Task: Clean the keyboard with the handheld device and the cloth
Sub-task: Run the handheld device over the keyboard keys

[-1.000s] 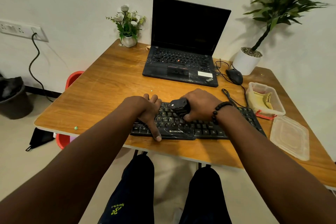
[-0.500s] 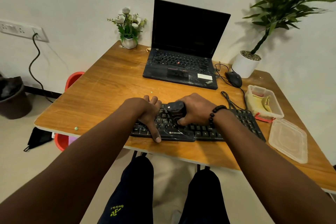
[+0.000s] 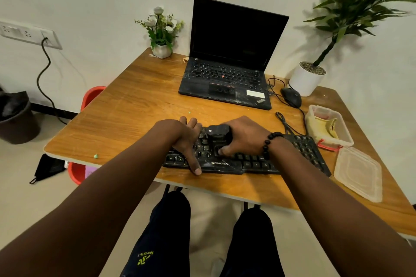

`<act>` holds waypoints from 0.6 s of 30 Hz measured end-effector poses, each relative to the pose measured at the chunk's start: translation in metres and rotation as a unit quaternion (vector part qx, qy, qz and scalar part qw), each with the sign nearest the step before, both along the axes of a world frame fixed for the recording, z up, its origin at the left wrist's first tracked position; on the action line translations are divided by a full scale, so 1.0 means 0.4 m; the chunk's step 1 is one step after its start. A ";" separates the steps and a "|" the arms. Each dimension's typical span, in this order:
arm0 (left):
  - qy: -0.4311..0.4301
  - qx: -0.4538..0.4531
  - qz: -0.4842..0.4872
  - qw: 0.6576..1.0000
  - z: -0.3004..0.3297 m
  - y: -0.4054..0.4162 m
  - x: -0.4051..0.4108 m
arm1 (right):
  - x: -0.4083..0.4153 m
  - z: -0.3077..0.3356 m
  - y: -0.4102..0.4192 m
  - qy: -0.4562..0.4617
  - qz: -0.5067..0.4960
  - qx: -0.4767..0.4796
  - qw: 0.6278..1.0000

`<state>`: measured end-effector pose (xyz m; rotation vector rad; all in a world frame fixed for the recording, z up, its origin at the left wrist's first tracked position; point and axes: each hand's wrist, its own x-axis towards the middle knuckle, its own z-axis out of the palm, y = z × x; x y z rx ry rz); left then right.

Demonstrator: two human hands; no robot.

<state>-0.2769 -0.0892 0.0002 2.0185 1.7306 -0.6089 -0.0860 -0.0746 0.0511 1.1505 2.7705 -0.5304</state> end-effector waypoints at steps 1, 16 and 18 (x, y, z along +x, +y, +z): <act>0.002 0.000 -0.001 1.000 -0.002 0.001 -0.001 | 0.015 -0.005 -0.002 0.001 -0.007 -0.039 0.999; 0.010 -0.005 0.000 1.000 0.004 0.003 0.005 | 0.016 0.024 -0.017 0.028 -0.007 -0.003 1.000; 0.009 -0.006 0.001 1.000 0.003 0.003 0.004 | 0.013 0.010 -0.028 -0.017 0.008 -0.024 1.000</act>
